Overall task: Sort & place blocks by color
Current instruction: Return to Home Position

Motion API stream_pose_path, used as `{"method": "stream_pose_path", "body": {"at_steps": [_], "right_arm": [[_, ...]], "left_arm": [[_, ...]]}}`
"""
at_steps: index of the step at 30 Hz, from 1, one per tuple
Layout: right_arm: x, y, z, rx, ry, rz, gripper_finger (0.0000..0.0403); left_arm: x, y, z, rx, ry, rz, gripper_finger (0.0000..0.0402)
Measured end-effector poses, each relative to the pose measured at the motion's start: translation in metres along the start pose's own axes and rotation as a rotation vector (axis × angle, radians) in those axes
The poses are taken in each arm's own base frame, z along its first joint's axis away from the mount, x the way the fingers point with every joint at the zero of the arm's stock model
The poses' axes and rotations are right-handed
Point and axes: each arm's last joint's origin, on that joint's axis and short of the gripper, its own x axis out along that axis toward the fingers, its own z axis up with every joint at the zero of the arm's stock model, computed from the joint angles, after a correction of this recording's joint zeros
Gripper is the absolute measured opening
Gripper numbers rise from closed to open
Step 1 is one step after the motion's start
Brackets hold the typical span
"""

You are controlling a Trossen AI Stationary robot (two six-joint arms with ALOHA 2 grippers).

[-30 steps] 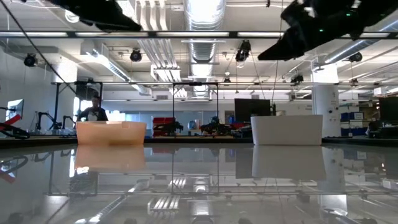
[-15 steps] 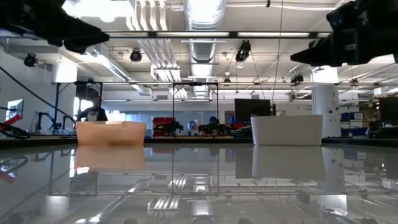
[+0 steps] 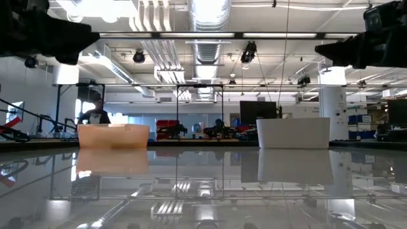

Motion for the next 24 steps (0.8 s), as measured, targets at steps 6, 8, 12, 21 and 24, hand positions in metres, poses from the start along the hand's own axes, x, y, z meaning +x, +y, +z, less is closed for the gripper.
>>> {"method": "stream_pose_path", "body": {"at_steps": [6, 8, 12, 21, 24], "right_arm": [[0.0, 0.003, 0.005, 0.05, -0.076, 0.127, 0.0031], [0.0, 0.003, 0.005, 0.069, -0.078, 0.14, 0.0031], [0.001, 0.004, 0.002, 0.158, -0.039, 0.155, 0.0031], [0.003, 0.007, -0.008, 0.291, 0.065, 0.176, 0.0031], [0.003, 0.007, -0.008, 0.292, 0.073, 0.177, 0.0031]], "left_arm": [[0.003, -0.003, -0.01, -0.022, 0.0, -0.014, 0.0162], [0.004, -0.003, -0.008, -0.049, -0.014, -0.009, 0.0162], [0.005, -0.003, -0.009, -0.074, -0.002, 0.0, 0.0162], [0.007, -0.004, -0.012, -0.062, 0.023, -0.003, 0.0162], [0.007, -0.005, -0.013, -0.057, 0.038, -0.004, 0.0162]]}}
